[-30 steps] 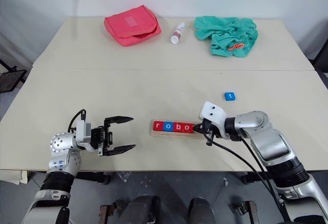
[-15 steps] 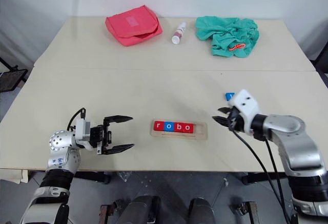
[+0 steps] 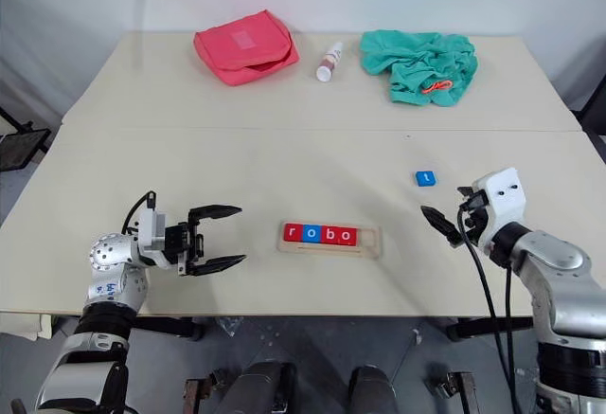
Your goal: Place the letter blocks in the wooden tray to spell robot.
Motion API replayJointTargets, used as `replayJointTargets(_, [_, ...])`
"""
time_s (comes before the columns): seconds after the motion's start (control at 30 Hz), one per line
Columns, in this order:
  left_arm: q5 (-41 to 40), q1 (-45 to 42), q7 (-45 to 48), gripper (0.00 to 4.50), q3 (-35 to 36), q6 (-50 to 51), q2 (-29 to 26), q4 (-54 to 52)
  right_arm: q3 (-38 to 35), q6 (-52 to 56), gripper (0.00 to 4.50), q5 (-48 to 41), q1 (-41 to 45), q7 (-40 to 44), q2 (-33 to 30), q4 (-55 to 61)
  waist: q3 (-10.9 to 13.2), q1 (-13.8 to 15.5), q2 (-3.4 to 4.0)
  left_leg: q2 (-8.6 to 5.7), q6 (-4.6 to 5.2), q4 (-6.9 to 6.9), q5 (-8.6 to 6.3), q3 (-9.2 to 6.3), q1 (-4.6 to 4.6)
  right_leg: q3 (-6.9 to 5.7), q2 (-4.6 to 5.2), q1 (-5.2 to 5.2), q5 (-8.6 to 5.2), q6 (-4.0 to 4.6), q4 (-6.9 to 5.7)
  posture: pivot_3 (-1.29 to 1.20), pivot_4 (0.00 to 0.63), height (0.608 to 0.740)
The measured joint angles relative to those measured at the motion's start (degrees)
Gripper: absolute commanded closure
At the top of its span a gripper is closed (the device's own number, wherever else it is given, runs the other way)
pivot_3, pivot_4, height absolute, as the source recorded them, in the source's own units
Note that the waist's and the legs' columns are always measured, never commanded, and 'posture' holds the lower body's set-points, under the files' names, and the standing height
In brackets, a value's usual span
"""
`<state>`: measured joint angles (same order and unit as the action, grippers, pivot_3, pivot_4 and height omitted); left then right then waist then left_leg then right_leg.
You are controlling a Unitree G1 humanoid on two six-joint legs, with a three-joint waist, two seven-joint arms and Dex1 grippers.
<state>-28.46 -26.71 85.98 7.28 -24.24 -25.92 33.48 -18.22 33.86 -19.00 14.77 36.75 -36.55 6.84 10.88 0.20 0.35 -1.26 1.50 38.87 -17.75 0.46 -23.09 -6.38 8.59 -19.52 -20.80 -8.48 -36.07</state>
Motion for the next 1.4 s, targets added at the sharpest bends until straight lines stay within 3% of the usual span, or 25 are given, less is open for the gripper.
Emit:
replayJointTargets(0.23, [-0.02, 0.09, 0.0, 0.0, 0.0, 0.05, -0.21, 0.12, 4.04, 0.19, 0.02, 1.27, 10.82, -4.13, 2.72, -12.2, 0.0, -0.3, 0.0, 0.0, 0.0, -0.04, 0.0, -0.03, 0.0, -0.03, 0.0, -0.03, 0.0, 0.0, -0.03, 0.0, 0.15, 0.74])
replayJointTargets(0.63, [-0.06, 2.42, -0.02, 0.0, 0.1, 0.4, -0.77, -2.88, 8.64, -11.49, 0.02, 7.4, 24.18, -7.1, 6.63, -38.29, 0.0, -0.76, 0.01, 0.01, -0.01, -0.15, 0.0, -0.03, 0.0, -0.03, 0.0, -0.09, 0.0, 0.0, -0.05, 0.0, 0.15, 0.74])
replayJointTargets(0.73, [-0.1, 2.59, -0.03, 0.0, 0.12, 0.51, -0.91, -3.9, 8.83, -12.99, 0.59, 7.73, 24.8, -7.52, 6.82, -39.98, 0.0, -0.79, 0.01, 0.01, 0.0, -0.13, 0.0, -0.06, 0.01, -0.04, 0.0, -0.06, 0.0, 0.0, -0.05, 0.0, 0.15, 0.74])
replayJointTargets(0.8, [-0.15, 2.83, -0.03, 0.0, 0.12, 0.62, -0.99, -4.19, 8.83, -13.75, 1.28, 7.73, 24.77, -7.56, 7.14, -40.19, 0.0, -0.8, 0.01, 0.01, 0.0, -0.13, 0.0, -0.06, 0.01, -0.04, 0.0, -0.06, 0.0, 0.0, -0.06, 0.0, 0.15, 0.74])
replayJointTargets(0.97, [-0.17, 3.37, -0.04, 0.0, 0.12, 1.04, -1.0, -5.19, 8.81, -14.26, 2.96, 7.69, 24.46, -7.74, 7.62, -39.86, 0.0, -0.69, 0.01, 0.0, 0.0, -0.12, 0.0, -0.08, 0.01, -0.03, 0.0, -0.06, 0.0, 0.0, -0.07, 0.0, 0.15, 0.74])
replayJointTargets(1.17, [-0.21, 3.5, -0.04, 0.0, 0.11, 1.3, -1.01, -5.64, 8.5, -12.89, 3.03, 7.39, 19.97, -9.71, 7.92, -32.62, 0.0, -0.41, 0.01, -0.01, 0.0, -0.13, 0.0, -0.08, 0.0, -0.02, 0.01, -0.07, 0.0, 0.0, -0.07, 0.0, 0.15, 0.74])
replayJointTargets(1.4, [-0.44, 3.02, 0.0, 0.0, 0.04, 1.37, -1.2, -5.22, 5.49, 1.0, 3.03, 3.46, 5.23, -14.96, 8.38, -2.73, 0.0, -0.3, 0.02, 0.01, -0.01, -0.18, 0.0, -0.07, -0.01, 0.0, -0.01, -0.11, 0.0, 0.0, -0.1, 0.0, 0.15, 0.74])
